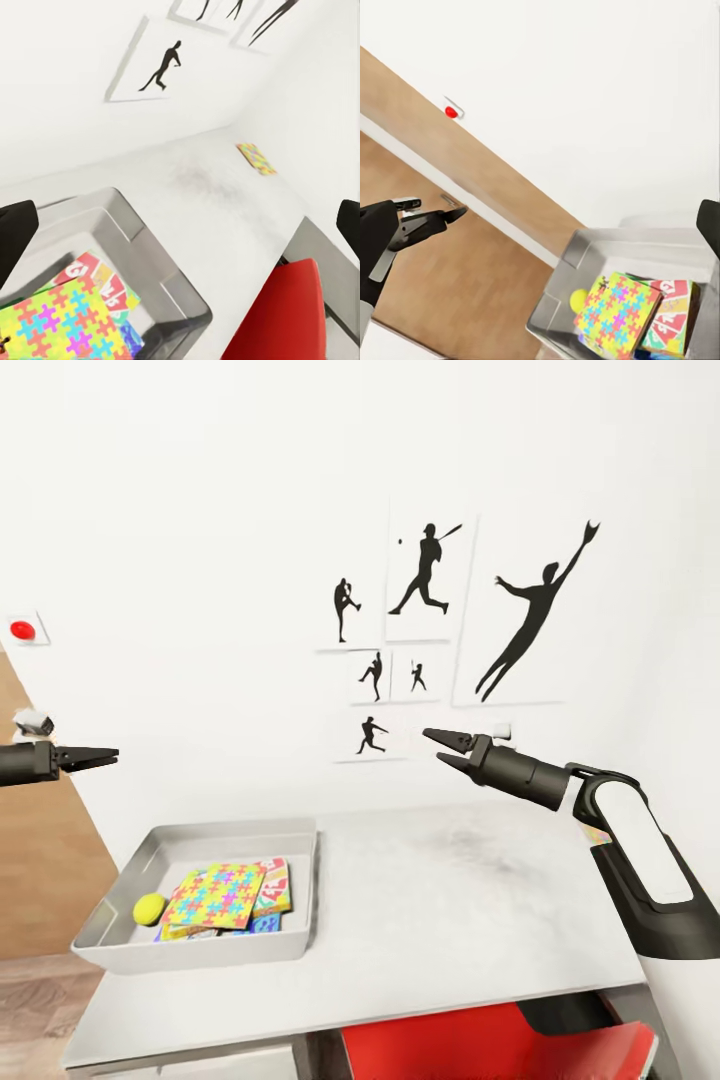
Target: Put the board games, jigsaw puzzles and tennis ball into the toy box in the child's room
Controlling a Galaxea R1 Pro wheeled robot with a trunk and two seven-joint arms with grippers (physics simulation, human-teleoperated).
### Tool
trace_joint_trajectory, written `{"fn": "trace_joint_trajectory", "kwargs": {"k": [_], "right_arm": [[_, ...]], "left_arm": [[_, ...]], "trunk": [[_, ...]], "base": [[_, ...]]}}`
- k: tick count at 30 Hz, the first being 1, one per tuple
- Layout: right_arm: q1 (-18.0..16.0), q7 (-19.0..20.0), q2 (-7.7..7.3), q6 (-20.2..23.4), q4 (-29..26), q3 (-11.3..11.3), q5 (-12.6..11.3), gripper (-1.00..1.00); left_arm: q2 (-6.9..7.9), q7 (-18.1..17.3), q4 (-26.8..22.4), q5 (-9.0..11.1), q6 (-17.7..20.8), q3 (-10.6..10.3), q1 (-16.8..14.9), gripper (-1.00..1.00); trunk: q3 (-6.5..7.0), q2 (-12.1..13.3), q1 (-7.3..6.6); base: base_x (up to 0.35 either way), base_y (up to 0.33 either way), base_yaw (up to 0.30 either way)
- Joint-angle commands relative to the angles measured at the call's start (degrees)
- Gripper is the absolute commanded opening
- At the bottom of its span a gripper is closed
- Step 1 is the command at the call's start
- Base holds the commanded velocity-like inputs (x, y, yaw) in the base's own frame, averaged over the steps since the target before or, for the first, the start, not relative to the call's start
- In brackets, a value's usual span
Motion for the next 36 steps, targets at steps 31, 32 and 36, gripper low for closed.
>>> {"fn": "trace_joint_trajectory", "kwargs": {"k": [31,32,36], "right_arm": [[-0.1,-0.2,-0.04,0.0,0.1,0.1,-0.2,1.0],[-0.1,-0.2,-0.04,0.0,0.1,0.1,-0.2,1.0],[-0.1,-0.2,0.0,0.0,0.1,0.1,-0.2,1.0]], "left_arm": [[0.02,-0.2,0.0,0.0,0.6,-0.2,0.0,1.0],[0.02,-0.2,0.0,0.0,0.6,-0.2,0.0,1.0],[0.02,-0.2,0.0,0.0,0.6,-0.2,0.0,1.0]], "trunk": [[2.08,-0.1,0.04],[2.15,-0.1,0.04],[2.44,-0.1,0.04]], "base": [[-0.006,-0.068,-0.204],[0.0,-0.001,-0.205],[0.0,-0.001,-0.205]]}}
